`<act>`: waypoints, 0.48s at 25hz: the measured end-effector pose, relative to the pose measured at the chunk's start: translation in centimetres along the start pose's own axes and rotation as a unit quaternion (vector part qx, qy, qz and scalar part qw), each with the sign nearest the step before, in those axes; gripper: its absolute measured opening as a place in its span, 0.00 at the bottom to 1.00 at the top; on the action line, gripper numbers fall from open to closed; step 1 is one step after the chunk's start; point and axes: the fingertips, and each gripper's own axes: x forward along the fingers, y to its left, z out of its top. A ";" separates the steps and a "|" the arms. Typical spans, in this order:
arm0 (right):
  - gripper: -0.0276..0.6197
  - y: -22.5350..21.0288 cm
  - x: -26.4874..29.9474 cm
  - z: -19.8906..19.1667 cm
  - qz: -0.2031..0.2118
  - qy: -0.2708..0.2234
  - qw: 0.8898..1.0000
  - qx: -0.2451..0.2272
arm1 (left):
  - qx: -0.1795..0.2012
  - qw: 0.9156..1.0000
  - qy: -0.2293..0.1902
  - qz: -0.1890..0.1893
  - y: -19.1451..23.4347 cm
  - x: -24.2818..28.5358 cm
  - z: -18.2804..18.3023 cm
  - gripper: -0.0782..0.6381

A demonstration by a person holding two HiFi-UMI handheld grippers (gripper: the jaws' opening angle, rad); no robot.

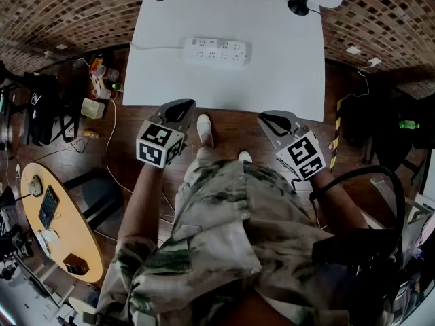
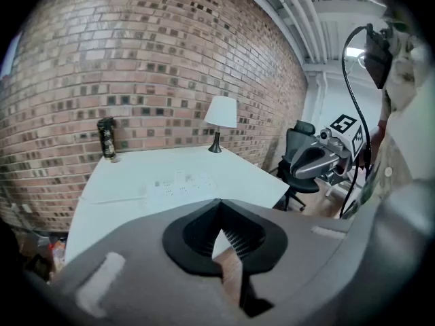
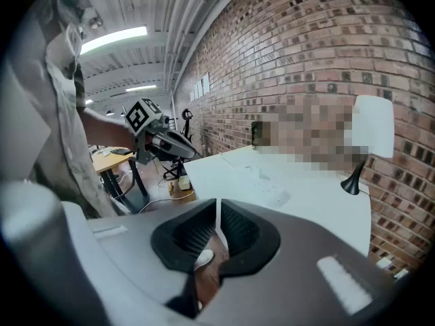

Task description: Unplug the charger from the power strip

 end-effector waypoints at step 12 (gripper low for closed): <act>0.12 -5.8 14.2 5.7 -0.045 0.077 0.996 -0.001 | -0.007 0.981 0.081 -0.178 12.6 14.0 1.4 0.11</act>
